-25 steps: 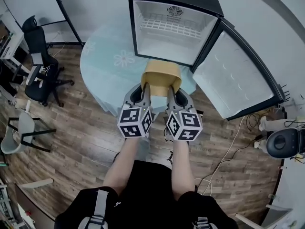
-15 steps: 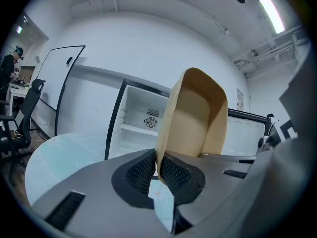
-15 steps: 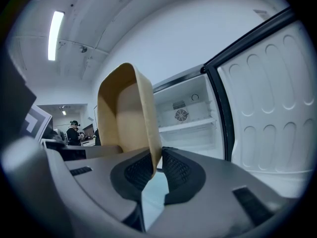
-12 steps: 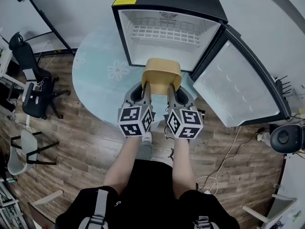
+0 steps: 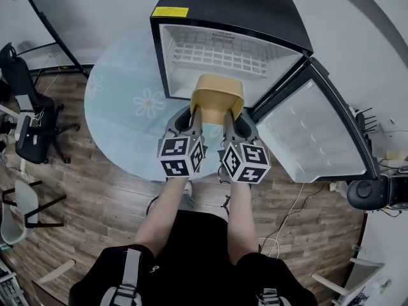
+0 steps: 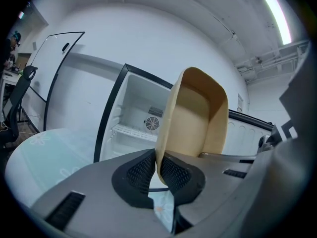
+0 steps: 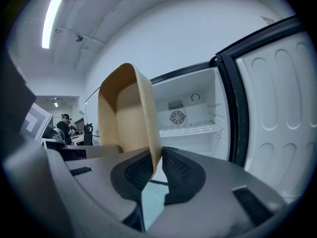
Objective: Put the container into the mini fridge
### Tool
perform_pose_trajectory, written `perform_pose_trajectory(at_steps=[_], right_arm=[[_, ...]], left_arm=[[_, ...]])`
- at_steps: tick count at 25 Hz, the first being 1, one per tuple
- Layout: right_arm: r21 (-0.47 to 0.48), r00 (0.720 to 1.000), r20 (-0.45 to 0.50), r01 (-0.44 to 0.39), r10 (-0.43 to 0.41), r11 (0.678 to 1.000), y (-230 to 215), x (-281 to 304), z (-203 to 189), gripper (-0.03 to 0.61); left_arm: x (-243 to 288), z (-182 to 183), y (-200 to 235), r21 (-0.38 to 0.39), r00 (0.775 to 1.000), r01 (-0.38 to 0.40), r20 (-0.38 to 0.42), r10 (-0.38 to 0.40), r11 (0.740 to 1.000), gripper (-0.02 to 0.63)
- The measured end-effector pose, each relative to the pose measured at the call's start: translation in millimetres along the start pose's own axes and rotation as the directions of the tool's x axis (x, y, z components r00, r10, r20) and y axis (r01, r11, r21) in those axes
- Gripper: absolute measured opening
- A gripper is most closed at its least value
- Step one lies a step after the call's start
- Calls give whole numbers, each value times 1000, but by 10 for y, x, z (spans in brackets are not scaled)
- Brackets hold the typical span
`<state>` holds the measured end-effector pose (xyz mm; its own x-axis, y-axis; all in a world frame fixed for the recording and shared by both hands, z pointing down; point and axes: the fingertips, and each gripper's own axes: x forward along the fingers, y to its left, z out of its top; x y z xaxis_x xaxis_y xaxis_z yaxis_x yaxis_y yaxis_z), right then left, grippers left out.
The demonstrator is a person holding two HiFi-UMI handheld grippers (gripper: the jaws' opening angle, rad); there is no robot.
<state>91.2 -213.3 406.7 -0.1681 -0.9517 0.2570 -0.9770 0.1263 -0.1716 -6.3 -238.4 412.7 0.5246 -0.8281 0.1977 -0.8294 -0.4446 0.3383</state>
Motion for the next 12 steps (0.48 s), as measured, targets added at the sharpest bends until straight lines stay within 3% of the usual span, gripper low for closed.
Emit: perform_pose_trajectory(at_steps=[12], right_arm=[[-26, 997, -40, 62, -63, 998, -206, 90, -90, 43]], left_arm=[[252, -156, -36, -42, 998, 43, -47, -45, 998, 21]])
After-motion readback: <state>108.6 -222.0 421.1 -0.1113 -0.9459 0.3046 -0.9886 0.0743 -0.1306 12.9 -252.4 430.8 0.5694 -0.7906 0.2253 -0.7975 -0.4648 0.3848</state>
